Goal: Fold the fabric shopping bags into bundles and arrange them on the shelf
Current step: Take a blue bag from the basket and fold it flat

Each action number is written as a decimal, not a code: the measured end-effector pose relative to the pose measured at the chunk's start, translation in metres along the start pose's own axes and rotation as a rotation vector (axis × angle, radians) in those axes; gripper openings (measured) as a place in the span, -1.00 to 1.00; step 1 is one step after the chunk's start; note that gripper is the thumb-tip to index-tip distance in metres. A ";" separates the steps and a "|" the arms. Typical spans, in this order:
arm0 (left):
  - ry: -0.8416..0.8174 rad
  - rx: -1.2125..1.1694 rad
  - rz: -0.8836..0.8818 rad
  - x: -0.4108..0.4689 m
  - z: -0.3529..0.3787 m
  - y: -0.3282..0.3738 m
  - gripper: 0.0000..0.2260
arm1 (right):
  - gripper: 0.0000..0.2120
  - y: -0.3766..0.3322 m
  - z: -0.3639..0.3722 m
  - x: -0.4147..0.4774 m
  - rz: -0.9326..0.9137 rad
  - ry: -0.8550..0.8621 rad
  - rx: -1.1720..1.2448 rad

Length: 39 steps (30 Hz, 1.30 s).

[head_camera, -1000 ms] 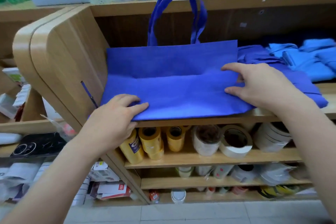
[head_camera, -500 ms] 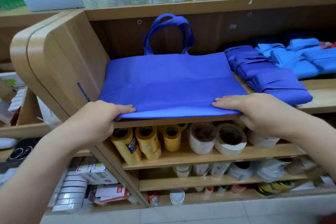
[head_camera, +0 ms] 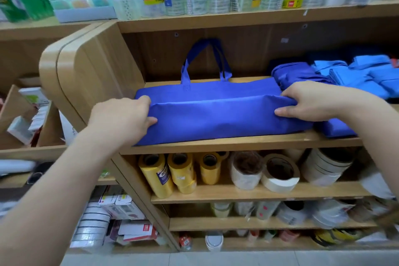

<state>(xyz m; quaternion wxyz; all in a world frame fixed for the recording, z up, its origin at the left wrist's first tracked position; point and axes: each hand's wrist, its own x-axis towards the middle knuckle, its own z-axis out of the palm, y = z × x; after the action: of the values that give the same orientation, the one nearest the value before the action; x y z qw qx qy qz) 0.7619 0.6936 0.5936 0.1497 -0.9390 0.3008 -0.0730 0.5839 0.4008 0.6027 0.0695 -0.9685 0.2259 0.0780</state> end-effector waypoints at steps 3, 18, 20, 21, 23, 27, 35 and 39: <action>0.011 0.112 -0.028 0.012 0.000 0.010 -0.81 | -0.70 -0.012 -0.003 0.014 0.049 -0.066 -0.213; -0.164 -0.367 0.390 0.020 0.065 0.008 -0.12 | -0.25 -0.040 0.075 0.014 -0.063 0.066 -0.043; -0.167 -0.305 0.390 0.014 0.064 0.008 -0.03 | -0.13 -0.038 0.077 0.010 -0.059 0.038 -0.033; -0.157 -0.276 0.385 0.010 0.063 0.009 -0.04 | -0.11 -0.035 0.076 0.009 -0.070 0.026 -0.028; -0.095 -0.208 0.382 0.000 0.062 0.011 -0.16 | -0.03 -0.029 0.074 0.009 -0.104 -0.013 -0.020; 0.009 -0.267 0.416 -0.023 0.056 0.009 -0.35 | -0.01 -0.014 0.068 0.004 -0.217 -0.034 -0.076; 0.017 -0.833 0.225 -0.039 0.033 -0.036 -0.75 | -0.68 0.005 0.027 -0.008 -0.178 0.022 0.189; 0.275 -1.275 -0.137 -0.043 0.048 -0.022 -0.83 | -0.95 0.011 0.009 0.006 -0.063 0.097 0.168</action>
<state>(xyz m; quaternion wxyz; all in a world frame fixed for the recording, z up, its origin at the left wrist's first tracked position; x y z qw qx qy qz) 0.7498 0.7475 0.5536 -0.4813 -0.8427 0.2411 -0.0092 0.5836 0.3900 0.5921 0.1418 -0.9686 0.2041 0.0095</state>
